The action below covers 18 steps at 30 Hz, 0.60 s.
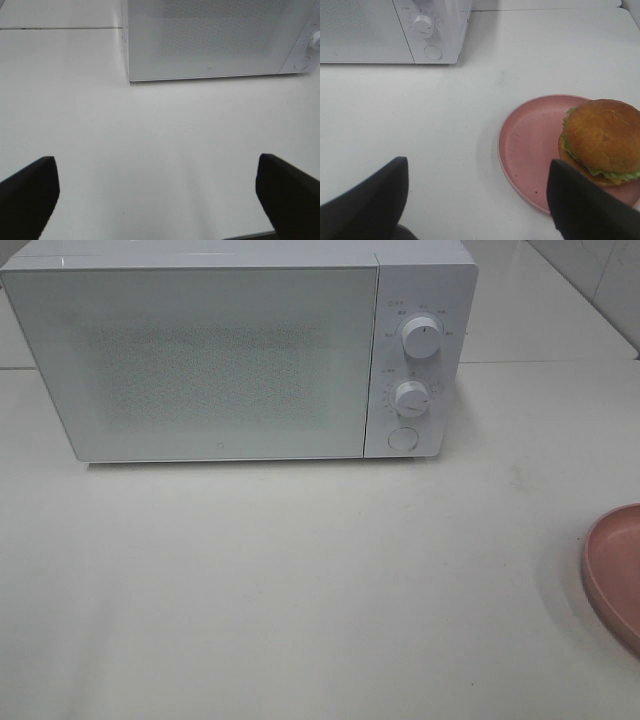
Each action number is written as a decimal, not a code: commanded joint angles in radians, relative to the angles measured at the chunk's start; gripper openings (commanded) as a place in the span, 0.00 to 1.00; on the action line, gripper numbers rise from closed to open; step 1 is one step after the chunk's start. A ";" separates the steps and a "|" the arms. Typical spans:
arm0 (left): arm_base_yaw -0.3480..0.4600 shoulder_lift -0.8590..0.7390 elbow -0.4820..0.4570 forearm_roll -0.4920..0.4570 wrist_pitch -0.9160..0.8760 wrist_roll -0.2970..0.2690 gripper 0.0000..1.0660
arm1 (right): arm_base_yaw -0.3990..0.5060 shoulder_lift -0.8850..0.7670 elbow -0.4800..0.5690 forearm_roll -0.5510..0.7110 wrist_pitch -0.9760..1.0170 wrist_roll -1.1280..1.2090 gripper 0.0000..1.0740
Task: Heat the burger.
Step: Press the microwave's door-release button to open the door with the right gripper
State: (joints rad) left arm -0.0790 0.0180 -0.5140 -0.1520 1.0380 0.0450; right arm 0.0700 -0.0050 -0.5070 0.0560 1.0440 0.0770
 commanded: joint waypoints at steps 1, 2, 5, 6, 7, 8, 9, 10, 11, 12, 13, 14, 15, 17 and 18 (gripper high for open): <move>-0.005 0.001 0.002 -0.005 -0.006 -0.004 0.94 | 0.002 -0.025 0.002 -0.004 -0.008 0.001 0.70; -0.005 0.001 0.002 -0.005 -0.006 -0.004 0.94 | 0.002 -0.025 0.002 -0.004 -0.008 0.001 0.70; -0.005 0.001 0.002 -0.005 -0.006 -0.004 0.94 | 0.002 -0.025 0.002 -0.004 -0.008 0.001 0.70; -0.005 0.001 0.002 -0.005 -0.006 -0.004 0.94 | 0.002 -0.025 0.002 -0.004 -0.008 0.001 0.70; -0.005 0.001 0.002 -0.005 -0.006 -0.004 0.94 | 0.002 -0.025 0.002 -0.004 -0.008 0.001 0.70; -0.005 0.001 0.002 -0.005 -0.006 -0.004 0.94 | 0.002 -0.025 0.002 -0.004 -0.008 0.001 0.70; -0.005 0.001 0.002 -0.005 -0.006 -0.004 0.94 | 0.002 -0.025 0.002 -0.004 -0.008 0.001 0.70; -0.005 0.001 0.002 -0.005 -0.006 -0.004 0.94 | 0.002 -0.025 0.002 -0.004 -0.008 0.001 0.70; -0.005 0.001 0.002 -0.005 -0.006 -0.004 0.94 | 0.002 -0.025 0.002 -0.004 -0.008 0.001 0.70; -0.005 0.001 0.002 -0.005 -0.006 -0.004 0.94 | 0.002 -0.025 0.002 -0.004 -0.008 0.001 0.70; -0.005 0.001 0.002 -0.005 -0.006 -0.004 0.94 | 0.002 -0.025 0.002 -0.004 -0.008 0.001 0.70; -0.005 0.001 0.002 -0.005 -0.006 -0.004 0.94 | 0.002 -0.025 0.002 -0.004 -0.008 0.001 0.70; -0.005 0.001 0.002 -0.005 -0.006 -0.004 0.94 | 0.002 -0.025 0.002 -0.004 -0.008 0.001 0.70; -0.005 0.001 0.002 -0.005 -0.006 -0.004 0.94 | 0.002 -0.025 0.002 -0.004 -0.008 0.001 0.70; -0.005 0.001 0.002 -0.005 -0.006 -0.004 0.94 | 0.002 -0.025 0.002 -0.004 -0.008 0.001 0.70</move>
State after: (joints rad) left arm -0.0790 0.0180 -0.5140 -0.1520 1.0380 0.0450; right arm 0.0700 -0.0050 -0.5070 0.0560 1.0440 0.0770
